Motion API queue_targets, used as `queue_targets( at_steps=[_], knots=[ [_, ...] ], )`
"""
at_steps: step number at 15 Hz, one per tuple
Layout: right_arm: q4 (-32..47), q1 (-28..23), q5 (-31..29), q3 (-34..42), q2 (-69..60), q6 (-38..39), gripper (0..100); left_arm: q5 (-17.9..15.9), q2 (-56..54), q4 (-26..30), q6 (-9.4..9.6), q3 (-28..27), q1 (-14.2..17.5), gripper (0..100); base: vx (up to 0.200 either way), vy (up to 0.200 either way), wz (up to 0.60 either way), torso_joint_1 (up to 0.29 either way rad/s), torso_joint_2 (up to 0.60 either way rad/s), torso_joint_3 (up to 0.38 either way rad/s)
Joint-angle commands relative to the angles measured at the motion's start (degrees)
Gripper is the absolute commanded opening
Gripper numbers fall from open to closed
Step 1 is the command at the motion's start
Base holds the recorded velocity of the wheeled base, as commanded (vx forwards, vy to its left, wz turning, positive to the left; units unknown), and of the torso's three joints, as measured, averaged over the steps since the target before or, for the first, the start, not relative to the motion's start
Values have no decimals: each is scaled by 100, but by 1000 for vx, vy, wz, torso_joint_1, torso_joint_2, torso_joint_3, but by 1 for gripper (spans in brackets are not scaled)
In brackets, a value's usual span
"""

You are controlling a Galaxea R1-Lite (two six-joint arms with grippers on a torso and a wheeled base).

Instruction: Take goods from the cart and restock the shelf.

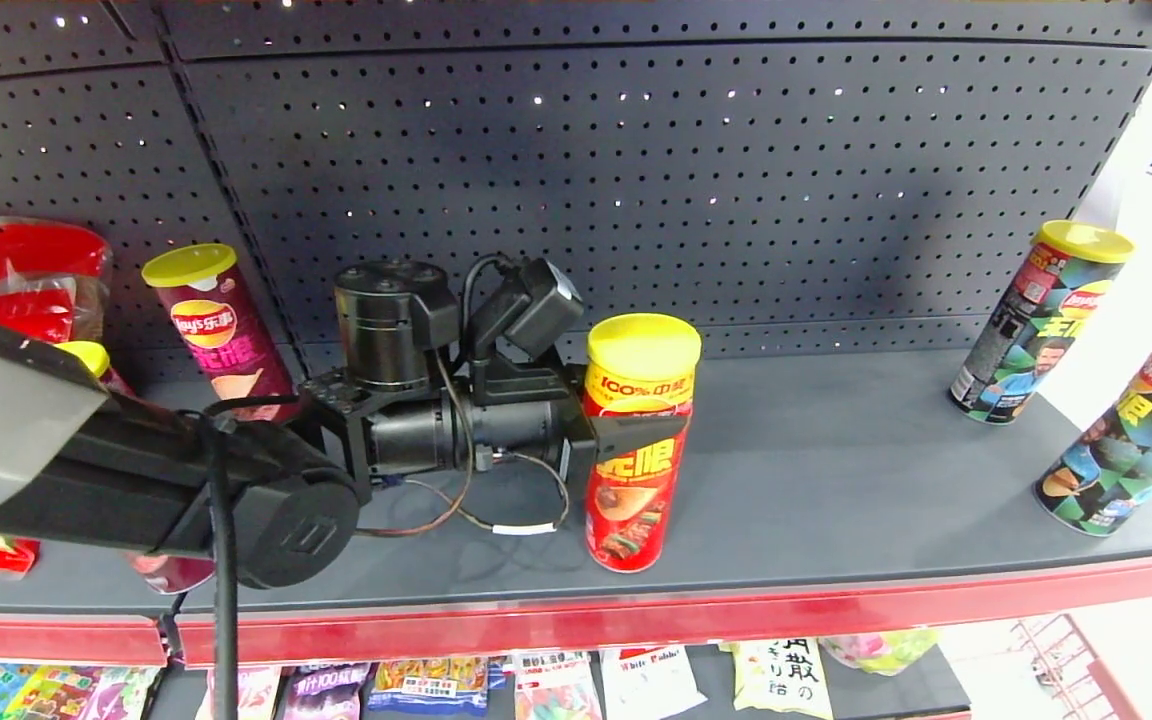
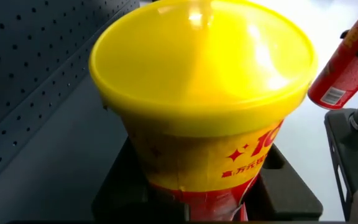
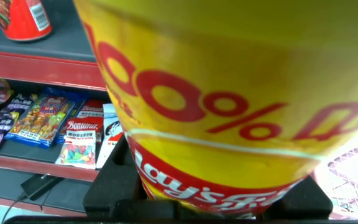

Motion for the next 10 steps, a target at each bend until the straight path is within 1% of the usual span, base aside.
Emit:
queue_targets(
  at_steps=[1, 5, 7, 10],
  knots=[
    [-2, 6, -8, 0, 9, -3, 0, -9, 58, -9, -5, 13, -34, 0, 0, 0, 0, 0, 0, 0],
    [-2, 6, -8, 0, 9, -3, 0, -9, -56, -9, -5, 171, -60, 0, 0, 0, 0, 0, 0, 0],
    [7, 6, -26, 0, 9, -3, 0, 9, -153, -9, -111, 320, -122, 0, 0, 0, 0, 0, 0, 0],
    [7, 6, -26, -9, 9, -3, 0, 26, -188, -27, -120, 400, -140, 0, 0, 0, 0, 0, 0, 0]
  ],
)
